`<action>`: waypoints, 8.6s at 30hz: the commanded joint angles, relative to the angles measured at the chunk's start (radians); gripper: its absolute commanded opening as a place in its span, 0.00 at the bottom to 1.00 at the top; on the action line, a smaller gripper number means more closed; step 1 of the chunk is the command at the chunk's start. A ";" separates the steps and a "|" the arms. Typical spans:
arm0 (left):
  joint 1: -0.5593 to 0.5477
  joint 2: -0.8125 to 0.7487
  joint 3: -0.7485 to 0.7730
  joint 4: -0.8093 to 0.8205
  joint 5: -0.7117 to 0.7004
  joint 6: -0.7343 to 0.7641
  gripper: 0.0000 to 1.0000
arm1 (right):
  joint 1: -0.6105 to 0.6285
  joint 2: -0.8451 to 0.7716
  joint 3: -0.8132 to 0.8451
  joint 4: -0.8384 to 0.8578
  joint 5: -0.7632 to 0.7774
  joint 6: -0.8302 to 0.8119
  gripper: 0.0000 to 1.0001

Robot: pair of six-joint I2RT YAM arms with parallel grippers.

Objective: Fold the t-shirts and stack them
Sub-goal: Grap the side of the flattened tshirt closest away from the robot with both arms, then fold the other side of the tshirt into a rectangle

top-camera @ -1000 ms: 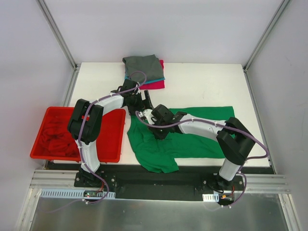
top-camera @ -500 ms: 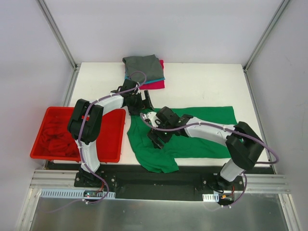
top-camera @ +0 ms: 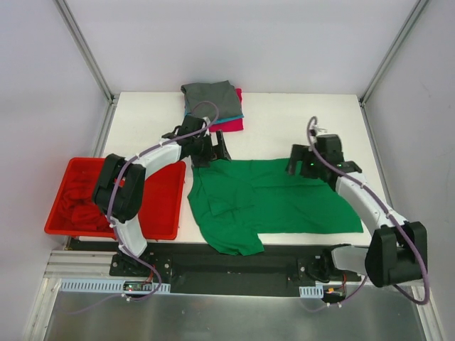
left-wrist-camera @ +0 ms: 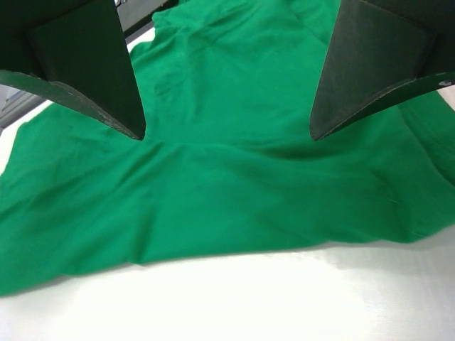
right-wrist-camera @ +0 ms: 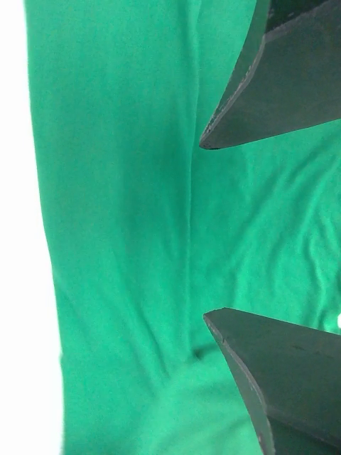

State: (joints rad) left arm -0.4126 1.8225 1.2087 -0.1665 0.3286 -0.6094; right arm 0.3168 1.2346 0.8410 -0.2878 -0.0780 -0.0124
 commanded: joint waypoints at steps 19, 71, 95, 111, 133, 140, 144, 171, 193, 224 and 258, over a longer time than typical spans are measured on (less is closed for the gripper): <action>-0.057 0.193 0.210 -0.157 -0.068 0.036 0.99 | -0.508 0.693 0.472 -0.211 -0.132 -0.064 0.96; -0.615 -0.548 -0.416 -0.271 -0.247 -0.164 0.89 | -0.621 -0.386 -0.212 -0.128 0.114 0.184 0.96; -0.727 -0.253 -0.354 -0.313 -0.305 -0.205 0.28 | -0.647 -0.448 -0.280 -0.139 0.230 0.272 0.96; -0.726 -0.293 -0.226 -0.367 -0.439 -0.155 0.00 | -0.680 -0.463 -0.349 -0.268 0.369 0.407 0.99; -0.692 -0.322 -0.202 -0.366 -0.450 -0.145 0.00 | -0.785 -0.107 -0.342 -0.105 0.334 0.408 0.57; -0.690 -0.336 -0.212 -0.364 -0.453 -0.145 0.00 | -0.792 -0.106 -0.336 -0.088 0.293 0.390 0.56; -0.686 -0.328 -0.212 -0.364 -0.451 -0.139 0.00 | -0.795 -0.171 -0.335 -0.105 0.257 0.371 0.57; -0.638 -0.324 -0.232 -0.364 -0.431 -0.121 0.00 | -0.809 -0.248 -0.192 -0.192 0.258 0.309 0.62; -0.629 -0.354 -0.253 -0.364 -0.442 -0.127 0.00 | -0.809 0.092 -0.178 -0.114 0.216 0.321 0.53; -0.448 -0.443 -0.241 -0.245 -0.304 -0.056 0.00 | -0.772 0.091 -0.139 -0.025 -0.065 0.299 0.03; -0.095 -0.281 0.006 -0.232 -0.114 0.062 0.00 | -0.716 0.341 0.217 -0.126 -0.031 0.273 0.01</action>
State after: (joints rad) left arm -0.5247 1.5238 1.1542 -0.4057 0.1749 -0.5823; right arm -0.4030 1.5650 1.0065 -0.4011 -0.1368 0.2752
